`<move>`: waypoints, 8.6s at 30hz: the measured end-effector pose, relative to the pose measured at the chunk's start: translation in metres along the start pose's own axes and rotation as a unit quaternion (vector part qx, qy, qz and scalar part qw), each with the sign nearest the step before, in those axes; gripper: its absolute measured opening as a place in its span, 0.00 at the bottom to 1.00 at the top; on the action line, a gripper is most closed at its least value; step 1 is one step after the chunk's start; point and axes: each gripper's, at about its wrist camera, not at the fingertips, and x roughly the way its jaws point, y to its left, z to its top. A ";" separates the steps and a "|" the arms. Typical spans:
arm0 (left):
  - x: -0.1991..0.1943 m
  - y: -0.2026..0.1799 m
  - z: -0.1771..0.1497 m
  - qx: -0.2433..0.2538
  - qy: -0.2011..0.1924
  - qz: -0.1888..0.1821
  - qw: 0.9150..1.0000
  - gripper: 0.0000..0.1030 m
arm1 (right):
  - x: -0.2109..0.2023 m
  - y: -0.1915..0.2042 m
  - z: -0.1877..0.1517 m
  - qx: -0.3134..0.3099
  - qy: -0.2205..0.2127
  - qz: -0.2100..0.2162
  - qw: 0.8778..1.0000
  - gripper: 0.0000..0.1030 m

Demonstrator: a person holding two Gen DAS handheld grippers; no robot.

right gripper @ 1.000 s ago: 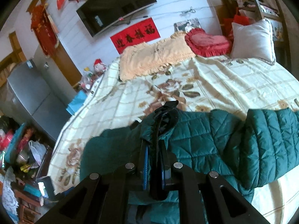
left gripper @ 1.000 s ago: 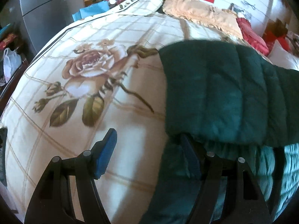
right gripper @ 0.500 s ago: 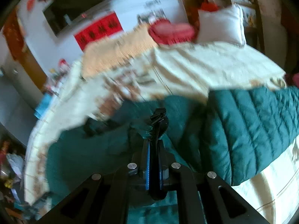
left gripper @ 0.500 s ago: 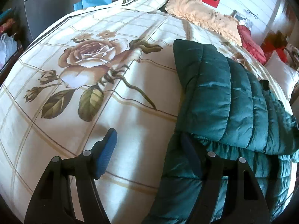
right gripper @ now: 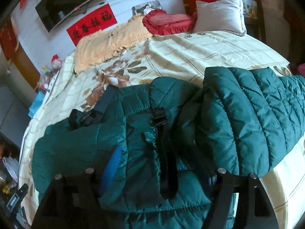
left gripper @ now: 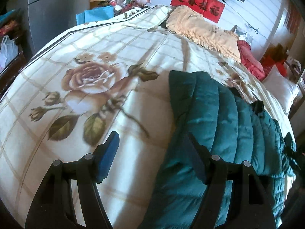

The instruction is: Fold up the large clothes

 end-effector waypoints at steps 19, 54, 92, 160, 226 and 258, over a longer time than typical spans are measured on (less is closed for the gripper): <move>0.060 -0.037 0.030 0.001 0.024 0.057 0.998 0.70 | 0.015 0.018 0.014 -0.075 -0.036 -0.067 0.994 0.04; 0.075 -0.071 0.020 0.049 0.025 0.045 0.997 0.80 | 0.058 0.057 0.001 -0.144 0.017 -0.041 0.989 0.38; 0.043 -0.128 -0.029 0.125 0.007 0.024 0.992 0.81 | 0.009 0.047 -0.038 -0.154 0.034 -0.027 0.987 0.38; 0.028 -0.129 -0.062 0.088 -0.003 -0.066 0.994 0.93 | -0.092 -0.252 0.033 0.041 -0.053 -0.228 0.971 0.64; -0.023 -0.093 -0.056 0.005 -0.042 -0.125 0.991 0.93 | -0.140 -0.128 0.065 -0.036 -0.128 0.008 0.991 0.12; -0.045 -0.070 -0.053 0.006 -0.052 -0.119 0.991 0.93 | -0.064 0.060 0.005 -0.164 -0.024 0.126 0.978 0.12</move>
